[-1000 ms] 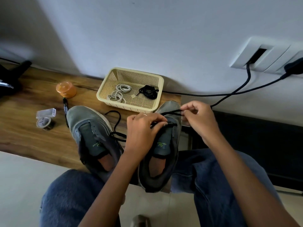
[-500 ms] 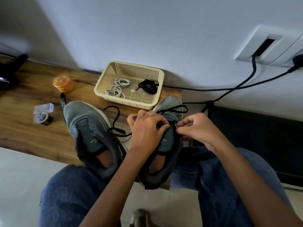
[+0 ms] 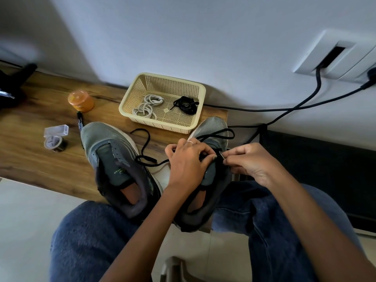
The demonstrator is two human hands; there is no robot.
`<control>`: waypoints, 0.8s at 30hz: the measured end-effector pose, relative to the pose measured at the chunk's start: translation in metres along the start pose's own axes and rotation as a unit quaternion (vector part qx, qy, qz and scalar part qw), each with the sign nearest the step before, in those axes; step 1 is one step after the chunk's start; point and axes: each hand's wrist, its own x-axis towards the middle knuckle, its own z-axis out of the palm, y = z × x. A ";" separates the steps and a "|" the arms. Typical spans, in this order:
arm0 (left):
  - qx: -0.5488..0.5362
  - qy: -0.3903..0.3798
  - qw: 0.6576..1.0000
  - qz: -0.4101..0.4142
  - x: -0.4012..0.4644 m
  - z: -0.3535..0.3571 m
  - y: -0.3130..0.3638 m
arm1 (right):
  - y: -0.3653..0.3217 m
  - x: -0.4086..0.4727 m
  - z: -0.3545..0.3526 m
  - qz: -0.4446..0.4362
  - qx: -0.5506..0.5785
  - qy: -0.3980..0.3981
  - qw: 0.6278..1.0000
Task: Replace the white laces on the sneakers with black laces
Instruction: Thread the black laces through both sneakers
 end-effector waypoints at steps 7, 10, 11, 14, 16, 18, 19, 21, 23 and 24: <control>0.061 0.021 0.997 0.036 0.000 0.003 0.001 | -0.001 0.000 0.001 -0.012 -0.022 0.008 1.000; 0.096 0.043 0.993 0.051 -0.001 0.005 0.001 | -0.002 -0.002 0.001 -0.018 -0.039 0.010 0.999; 0.101 0.047 0.992 0.054 -0.001 0.006 0.001 | -0.002 -0.002 0.001 -0.019 -0.041 0.010 0.999; 0.098 0.054 0.992 0.060 -0.001 0.007 0.001 | -0.003 -0.002 0.001 -0.018 -0.041 0.012 0.999; 0.097 0.051 0.992 0.056 -0.001 0.006 0.001 | -0.003 -0.002 0.001 -0.018 -0.041 0.013 0.999; 0.098 0.049 0.993 0.054 -0.001 0.007 0.002 | -0.002 -0.001 0.001 -0.020 -0.042 0.014 0.999; 0.098 0.049 0.992 0.054 -0.002 0.007 0.002 | -0.002 -0.001 0.001 -0.021 -0.044 0.014 0.999; 0.099 0.052 0.992 0.056 -0.001 0.007 0.002 | -0.002 0.000 0.001 -0.024 -0.049 0.017 0.998; 0.103 0.050 0.992 0.059 -0.001 0.006 0.002 | -0.001 0.000 0.001 -0.030 -0.053 0.019 0.998; 0.108 0.049 0.991 0.063 -0.001 0.006 0.002 | -0.002 0.000 0.002 -0.033 -0.056 0.019 0.998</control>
